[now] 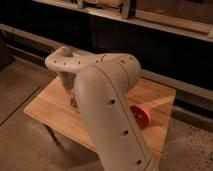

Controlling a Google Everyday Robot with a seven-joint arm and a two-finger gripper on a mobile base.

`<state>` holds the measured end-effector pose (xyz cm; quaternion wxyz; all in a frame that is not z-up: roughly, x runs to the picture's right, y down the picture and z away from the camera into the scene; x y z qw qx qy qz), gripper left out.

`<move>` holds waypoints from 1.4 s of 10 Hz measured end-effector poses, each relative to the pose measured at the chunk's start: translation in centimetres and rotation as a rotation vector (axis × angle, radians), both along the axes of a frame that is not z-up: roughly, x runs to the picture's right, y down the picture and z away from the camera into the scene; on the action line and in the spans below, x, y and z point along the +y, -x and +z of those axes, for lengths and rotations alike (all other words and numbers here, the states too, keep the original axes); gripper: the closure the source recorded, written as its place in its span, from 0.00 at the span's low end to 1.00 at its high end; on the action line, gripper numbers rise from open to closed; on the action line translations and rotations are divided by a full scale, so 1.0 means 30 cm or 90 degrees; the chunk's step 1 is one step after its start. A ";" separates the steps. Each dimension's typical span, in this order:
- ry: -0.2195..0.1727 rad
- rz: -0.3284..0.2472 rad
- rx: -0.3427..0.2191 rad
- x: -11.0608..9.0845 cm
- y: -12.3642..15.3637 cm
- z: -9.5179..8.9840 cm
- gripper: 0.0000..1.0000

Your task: Place the pepper on the white sponge

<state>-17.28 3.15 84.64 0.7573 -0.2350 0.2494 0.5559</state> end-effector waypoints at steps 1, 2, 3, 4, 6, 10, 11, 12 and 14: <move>0.000 0.000 0.000 -0.001 0.001 0.000 0.56; 0.000 0.000 0.000 -0.001 0.001 -0.001 0.56; -0.002 0.001 -0.001 -0.005 0.003 -0.003 0.56; -0.004 -0.001 -0.004 -0.011 0.009 -0.009 0.56; -0.010 -0.004 -0.013 -0.024 0.030 -0.023 0.56; -0.036 -0.007 -0.035 -0.084 0.073 -0.086 0.46; -0.047 -0.007 -0.040 -0.112 0.079 -0.120 0.36; -0.056 -0.006 -0.041 -0.130 0.080 -0.143 0.34; -0.075 0.001 -0.041 -0.171 0.069 -0.205 0.34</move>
